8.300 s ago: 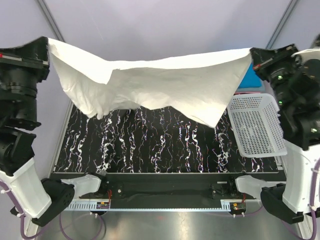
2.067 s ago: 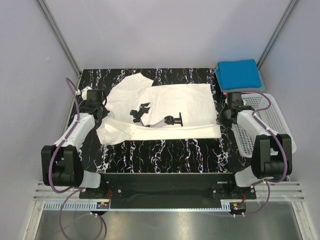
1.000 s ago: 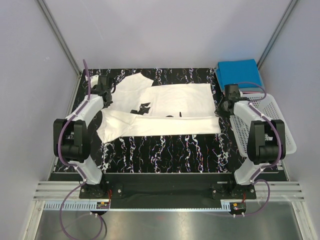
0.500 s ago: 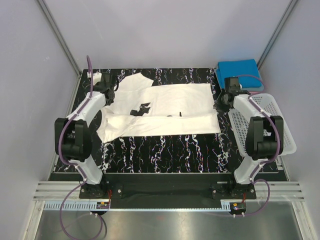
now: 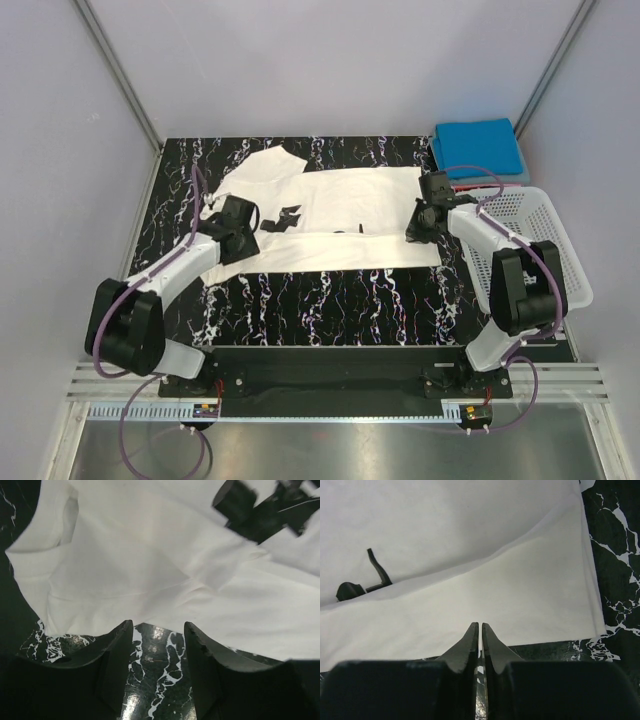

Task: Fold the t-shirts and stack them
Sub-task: Fold the tshirt

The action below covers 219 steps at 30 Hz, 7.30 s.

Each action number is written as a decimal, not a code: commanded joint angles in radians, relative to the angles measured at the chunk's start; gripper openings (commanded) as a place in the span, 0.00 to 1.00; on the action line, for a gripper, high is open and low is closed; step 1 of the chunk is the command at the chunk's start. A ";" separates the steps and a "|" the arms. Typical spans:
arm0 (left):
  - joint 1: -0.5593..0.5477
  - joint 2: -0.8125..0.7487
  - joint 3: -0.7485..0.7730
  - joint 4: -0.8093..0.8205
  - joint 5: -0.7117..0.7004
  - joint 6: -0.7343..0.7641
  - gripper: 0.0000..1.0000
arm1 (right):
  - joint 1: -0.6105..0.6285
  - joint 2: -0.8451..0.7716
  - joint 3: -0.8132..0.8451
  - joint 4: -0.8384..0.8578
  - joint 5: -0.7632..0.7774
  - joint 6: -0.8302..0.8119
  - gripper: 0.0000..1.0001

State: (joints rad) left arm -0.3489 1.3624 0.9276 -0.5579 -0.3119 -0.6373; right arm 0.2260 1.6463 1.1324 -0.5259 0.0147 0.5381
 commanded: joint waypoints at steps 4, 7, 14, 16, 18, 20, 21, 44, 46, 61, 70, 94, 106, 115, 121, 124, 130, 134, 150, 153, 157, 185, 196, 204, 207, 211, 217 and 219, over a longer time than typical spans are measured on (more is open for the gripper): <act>0.019 0.136 0.014 -0.043 -0.085 -0.105 0.52 | -0.007 0.041 -0.037 0.058 0.025 -0.006 0.11; 0.044 0.225 0.048 -0.095 -0.153 -0.127 0.52 | -0.007 0.061 -0.059 0.053 0.057 -0.012 0.10; 0.142 0.348 0.120 -0.149 -0.251 -0.114 0.54 | -0.007 0.084 -0.115 0.029 0.157 -0.018 0.08; 0.152 0.365 0.151 -0.160 -0.283 -0.099 0.55 | -0.007 0.070 -0.143 0.024 0.169 -0.009 0.08; 0.160 0.375 0.175 -0.181 -0.338 -0.087 0.56 | -0.004 0.043 -0.170 0.026 0.168 -0.001 0.08; 0.162 0.380 0.192 -0.207 -0.377 -0.082 0.56 | -0.005 0.021 -0.187 0.014 0.165 0.008 0.08; 0.162 0.382 0.203 -0.215 -0.383 -0.084 0.56 | -0.005 0.004 -0.203 0.012 0.154 0.016 0.08; 0.133 0.155 0.180 -0.025 0.025 0.068 0.75 | 0.047 -0.003 -0.094 0.052 -0.048 0.075 0.17; 0.134 0.149 0.159 0.013 0.027 0.077 0.79 | 0.055 0.033 -0.092 0.095 -0.056 0.085 0.17; 0.245 0.260 0.191 0.073 0.096 0.085 0.84 | 0.070 0.060 -0.042 0.181 -0.088 0.094 0.18; 0.381 0.279 0.142 0.147 0.209 0.110 0.78 | 0.225 0.067 0.075 0.358 -0.263 -0.128 0.29; 0.439 0.402 0.223 0.254 0.332 0.199 0.62 | 0.590 0.590 0.613 0.178 -0.131 0.601 0.43; 0.439 0.415 0.232 0.250 0.355 0.199 0.51 | 0.608 0.696 0.742 0.122 -0.096 0.661 0.44; 0.439 0.418 0.235 0.254 0.352 0.195 0.40 | 0.608 0.721 0.776 0.148 -0.093 0.671 0.39; 0.439 0.446 0.267 0.243 0.362 0.199 0.17 | 0.608 0.742 0.787 0.165 -0.099 0.675 0.24; 0.439 0.454 0.270 0.242 0.370 0.194 0.04 | 0.610 0.739 0.782 0.188 -0.098 0.674 0.07; 0.439 0.434 0.298 0.205 0.355 0.174 0.00 | 0.601 0.687 0.727 0.271 -0.079 0.649 0.00; 0.438 0.415 0.320 0.225 0.375 0.139 0.00 | 0.579 0.644 0.629 0.406 -0.091 0.671 0.00; 0.384 0.477 0.428 0.303 0.398 0.180 0.00 | 0.507 0.570 0.372 0.881 -0.148 0.758 0.00; 0.381 0.504 0.459 0.325 0.416 0.185 0.00 | 0.495 0.580 0.374 0.931 -0.157 0.772 0.00; 0.373 0.566 0.548 0.340 0.473 0.197 0.00 | 0.475 0.599 0.395 0.925 -0.150 0.777 0.00; 0.297 0.252 0.232 -0.034 0.193 0.269 0.65 | 0.426 0.238 0.167 0.241 -0.098 0.347 0.27; 0.382 0.015 -0.062 0.031 0.102 0.125 0.66 | 0.374 0.092 -0.039 0.165 0.013 0.257 0.24; 0.459 -0.065 -0.205 0.193 0.178 0.050 0.61 | 0.299 0.083 -0.068 0.106 0.067 0.207 0.21; 0.468 -0.065 -0.220 0.232 0.148 0.039 0.63 | 0.277 0.069 -0.074 0.084 0.105 0.186 0.21; 0.470 -0.030 -0.214 0.277 0.146 0.031 0.63 | 0.256 0.058 -0.083 0.076 0.125 0.161 0.20; 0.472 0.044 -0.174 0.268 0.097 0.039 0.54 | 0.217 0.069 -0.103 0.086 0.129 0.142 0.20; 0.473 0.053 -0.161 0.271 0.089 0.039 0.53 | 0.194 0.072 -0.106 0.072 0.137 0.137 0.19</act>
State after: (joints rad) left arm 0.1162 1.4055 0.7162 -0.3386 -0.1745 -0.5926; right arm 0.4534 1.7493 1.0348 -0.4393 0.0967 0.7048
